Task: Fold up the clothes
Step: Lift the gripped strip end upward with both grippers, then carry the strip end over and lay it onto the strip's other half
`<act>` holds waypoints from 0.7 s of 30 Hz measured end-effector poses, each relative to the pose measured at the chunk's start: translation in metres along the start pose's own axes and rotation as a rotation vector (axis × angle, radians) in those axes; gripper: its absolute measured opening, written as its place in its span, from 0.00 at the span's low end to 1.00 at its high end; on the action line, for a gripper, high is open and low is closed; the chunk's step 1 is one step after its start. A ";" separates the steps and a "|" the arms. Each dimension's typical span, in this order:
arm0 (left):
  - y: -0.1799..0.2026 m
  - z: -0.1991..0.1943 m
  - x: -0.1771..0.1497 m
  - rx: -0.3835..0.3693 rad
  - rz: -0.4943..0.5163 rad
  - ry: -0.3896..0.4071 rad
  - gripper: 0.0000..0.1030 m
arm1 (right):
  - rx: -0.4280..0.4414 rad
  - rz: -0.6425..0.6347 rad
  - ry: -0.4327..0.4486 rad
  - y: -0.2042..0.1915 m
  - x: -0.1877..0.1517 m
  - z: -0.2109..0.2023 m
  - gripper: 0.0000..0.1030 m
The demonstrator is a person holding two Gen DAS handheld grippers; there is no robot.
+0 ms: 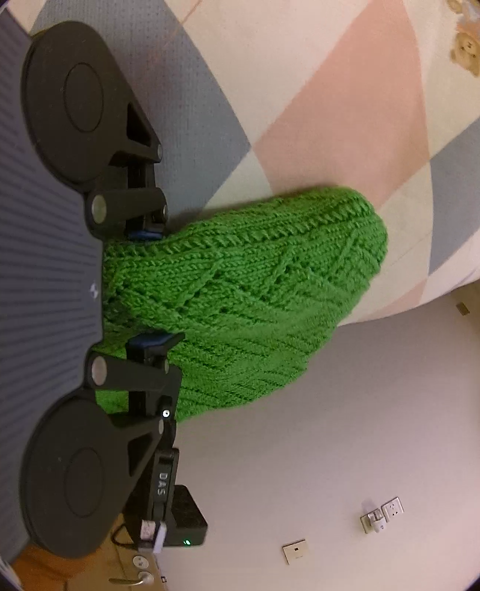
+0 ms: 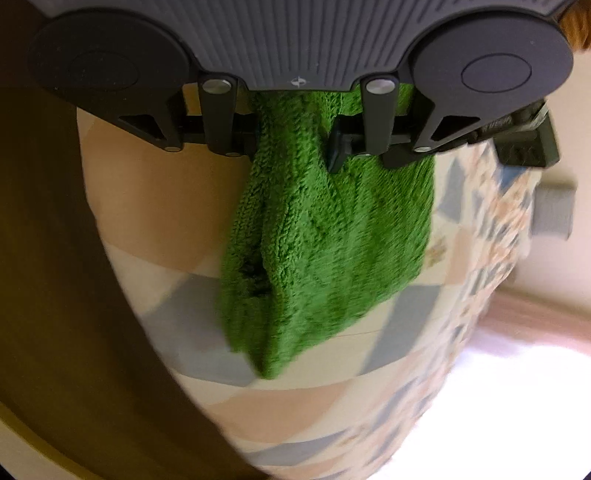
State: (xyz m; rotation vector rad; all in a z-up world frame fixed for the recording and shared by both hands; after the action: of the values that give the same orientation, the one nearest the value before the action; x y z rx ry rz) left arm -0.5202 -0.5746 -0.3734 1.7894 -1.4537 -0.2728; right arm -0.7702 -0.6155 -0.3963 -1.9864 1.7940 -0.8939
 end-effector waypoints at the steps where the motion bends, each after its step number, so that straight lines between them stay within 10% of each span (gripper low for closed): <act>1: 0.002 -0.003 0.002 0.014 0.024 -0.003 0.41 | -0.023 0.031 0.014 0.001 -0.004 0.003 0.45; 7: 0.011 -0.020 0.017 0.099 0.167 -0.022 0.39 | -0.283 0.148 0.260 -0.018 -0.031 -0.031 0.59; 10: 0.020 -0.030 0.028 0.143 0.271 -0.014 0.23 | -0.470 0.178 0.440 -0.043 -0.063 -0.070 0.59; 21: 0.028 0.025 0.056 0.170 0.792 -0.066 0.15 | -0.564 -0.146 0.372 -0.171 -0.164 -0.005 0.45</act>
State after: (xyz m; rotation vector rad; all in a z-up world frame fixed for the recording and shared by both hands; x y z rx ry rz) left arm -0.5380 -0.6359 -0.3533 1.1964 -2.1484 0.2078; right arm -0.6438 -0.4281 -0.3260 -2.4406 2.3355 -0.9209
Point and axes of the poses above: each gripper's, at about its wrist camera, not at the fingertips, and z roughly the way its jaws point, y to its right, x to its top, the point moved 2 cm from there along z, roughly the way its jaws point, and after that the axes turned 7 degrees about -z, right-handed, at the moved point
